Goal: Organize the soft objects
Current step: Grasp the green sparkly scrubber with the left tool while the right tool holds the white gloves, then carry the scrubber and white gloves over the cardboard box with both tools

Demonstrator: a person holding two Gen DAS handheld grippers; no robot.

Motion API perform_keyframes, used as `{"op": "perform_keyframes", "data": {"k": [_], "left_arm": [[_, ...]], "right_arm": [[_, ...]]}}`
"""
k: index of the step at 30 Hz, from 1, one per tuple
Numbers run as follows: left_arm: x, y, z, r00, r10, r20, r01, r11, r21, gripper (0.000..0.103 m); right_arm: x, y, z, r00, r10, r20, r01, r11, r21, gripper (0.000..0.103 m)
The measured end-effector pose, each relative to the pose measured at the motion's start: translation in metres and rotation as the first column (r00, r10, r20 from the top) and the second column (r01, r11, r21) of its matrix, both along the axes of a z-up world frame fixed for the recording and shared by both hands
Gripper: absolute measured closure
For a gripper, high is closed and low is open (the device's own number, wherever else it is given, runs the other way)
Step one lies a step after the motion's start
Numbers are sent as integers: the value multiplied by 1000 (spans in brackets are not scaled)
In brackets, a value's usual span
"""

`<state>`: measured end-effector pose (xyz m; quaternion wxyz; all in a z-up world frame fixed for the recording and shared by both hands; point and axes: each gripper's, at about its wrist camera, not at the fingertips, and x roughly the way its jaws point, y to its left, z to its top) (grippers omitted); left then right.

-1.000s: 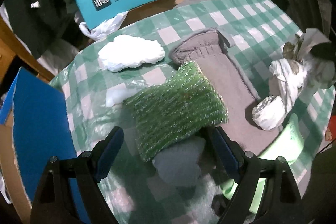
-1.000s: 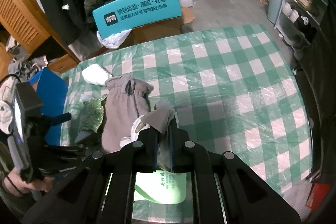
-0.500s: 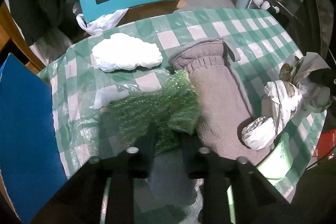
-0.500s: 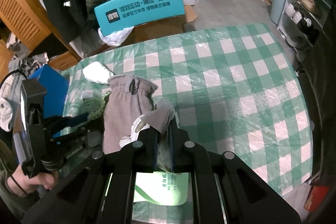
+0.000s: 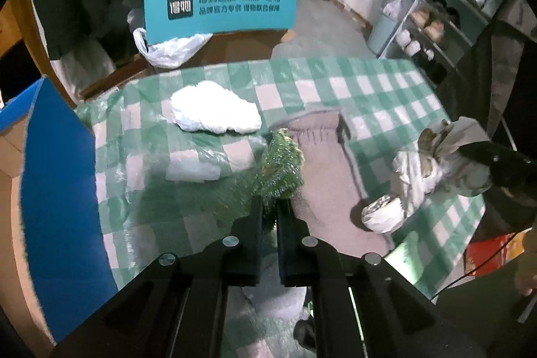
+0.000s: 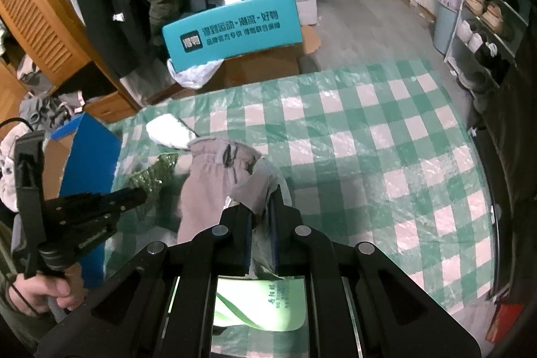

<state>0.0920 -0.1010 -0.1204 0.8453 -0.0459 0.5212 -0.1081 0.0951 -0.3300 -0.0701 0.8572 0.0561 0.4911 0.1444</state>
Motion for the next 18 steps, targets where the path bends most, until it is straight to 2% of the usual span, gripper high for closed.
{"op": "perform_keyframes", "data": {"k": [5, 18], "left_arm": [[-8, 9, 19, 999, 14, 29, -13, 999, -36, 96], [-33, 29, 54, 993, 53, 104, -47, 997, -58, 97]], "right_arm": [[-4, 5, 11, 1000, 12, 27, -12, 1000, 6, 95], [-14, 29, 43, 993, 55, 104, -57, 998, 12, 95]]}}
